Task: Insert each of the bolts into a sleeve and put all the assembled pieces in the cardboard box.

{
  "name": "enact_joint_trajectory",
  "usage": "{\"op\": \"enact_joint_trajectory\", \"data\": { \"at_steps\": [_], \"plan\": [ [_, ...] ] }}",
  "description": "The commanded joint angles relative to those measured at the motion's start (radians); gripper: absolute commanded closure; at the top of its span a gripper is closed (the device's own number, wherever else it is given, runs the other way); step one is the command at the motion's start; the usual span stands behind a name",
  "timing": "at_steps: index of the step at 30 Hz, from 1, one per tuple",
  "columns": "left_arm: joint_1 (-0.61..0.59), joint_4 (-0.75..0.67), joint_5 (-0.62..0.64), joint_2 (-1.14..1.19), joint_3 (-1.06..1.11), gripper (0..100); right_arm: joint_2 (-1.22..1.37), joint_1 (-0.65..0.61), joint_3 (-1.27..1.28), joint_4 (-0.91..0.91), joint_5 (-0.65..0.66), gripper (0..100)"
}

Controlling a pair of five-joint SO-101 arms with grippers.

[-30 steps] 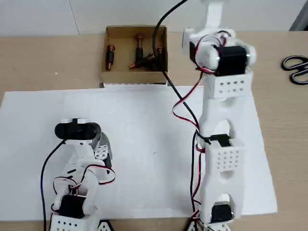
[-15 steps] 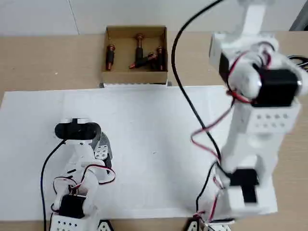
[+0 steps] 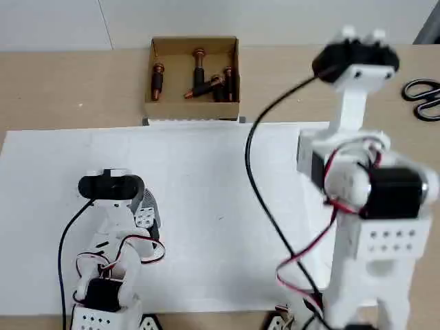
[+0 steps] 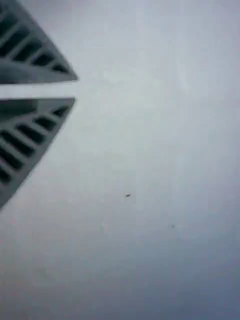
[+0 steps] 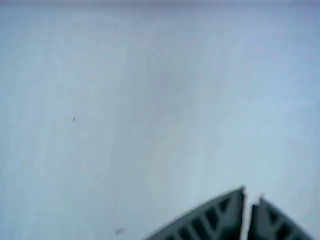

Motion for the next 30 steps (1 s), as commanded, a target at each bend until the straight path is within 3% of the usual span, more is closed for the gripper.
{"op": "enact_joint_trajectory", "data": {
  "at_steps": [1, 13, 24, 30],
  "plan": [
    [-0.006, 0.006, -0.003, -0.009, -0.002, 99, -0.136, 0.008, 0.206, -0.09, 0.002, 99.6],
    [-0.006, 0.006, -0.003, -0.009, -0.002, 99, -0.576, 0.002, 1.131, -0.576, 0.012, 99.6],
    [-0.006, 0.006, -0.003, -0.009, -0.002, 99, -0.773, 0.002, 1.502, -0.835, 0.11, 99.6],
    [-0.006, 0.006, -0.003, -0.009, -0.002, 99, -0.857, 0.001, 1.616, -0.858, 0.107, 99.6]
  ]
}}
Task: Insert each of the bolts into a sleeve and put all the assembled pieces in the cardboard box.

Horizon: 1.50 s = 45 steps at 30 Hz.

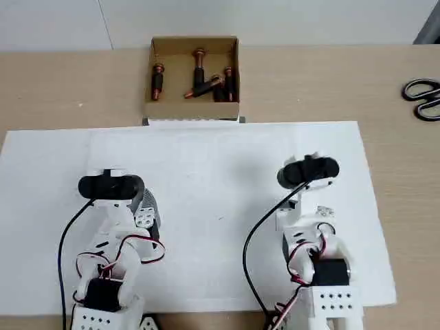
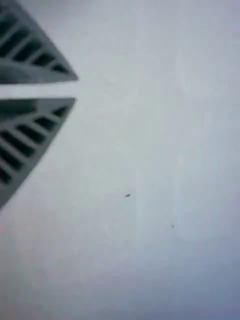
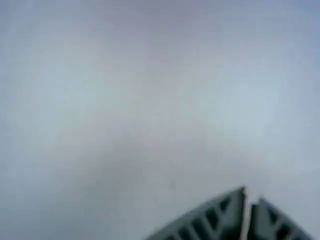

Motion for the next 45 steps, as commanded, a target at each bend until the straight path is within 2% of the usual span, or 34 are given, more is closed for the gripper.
{"op": "enact_joint_trajectory", "data": {
  "at_steps": [1, 13, 18, 45],
  "plan": [
    [-0.006, 0.006, -0.003, -0.009, -0.002, 99, -0.056, 0.001, 0.035, -0.024, 0.005, 99.6],
    [-0.006, 0.006, -0.003, -0.009, -0.002, 99, -0.344, -0.001, 0.206, -0.013, 0.009, 99.6],
    [-0.006, 0.006, -0.003, -0.009, -0.002, 99, -0.433, -0.03, 0.219, 0.067, 0.003, 99.6],
    [-0.006, 0.006, -0.003, -0.009, -0.002, 99, -0.432, -0.041, 0.219, 0.068, 0.006, 99.5]
  ]
}}
